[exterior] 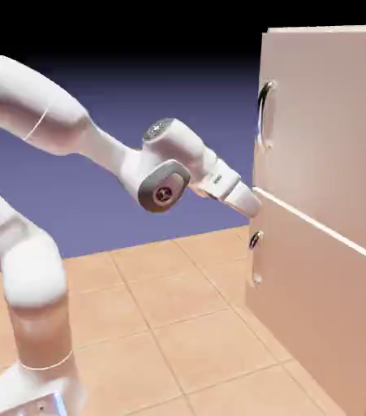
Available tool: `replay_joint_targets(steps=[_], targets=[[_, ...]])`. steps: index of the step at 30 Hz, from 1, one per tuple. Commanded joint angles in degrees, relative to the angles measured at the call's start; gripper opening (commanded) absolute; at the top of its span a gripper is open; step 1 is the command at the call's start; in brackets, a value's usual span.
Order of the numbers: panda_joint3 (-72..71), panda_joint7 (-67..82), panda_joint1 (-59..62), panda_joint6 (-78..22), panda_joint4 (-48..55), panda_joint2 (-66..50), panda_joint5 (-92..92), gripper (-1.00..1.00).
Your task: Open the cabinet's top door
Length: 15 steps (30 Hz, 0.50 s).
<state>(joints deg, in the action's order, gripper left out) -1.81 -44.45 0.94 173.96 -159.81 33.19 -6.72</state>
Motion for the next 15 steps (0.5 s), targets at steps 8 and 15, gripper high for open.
replay_joint_targets(steps=[8, 15], targets=[[-5.38, -5.90, 4.82, -0.15, 3.52, 1.58, -19.94, 0.00], [-10.09, -11.07, 9.04, -0.29, 6.60, 2.97, -37.39, 0.00]])
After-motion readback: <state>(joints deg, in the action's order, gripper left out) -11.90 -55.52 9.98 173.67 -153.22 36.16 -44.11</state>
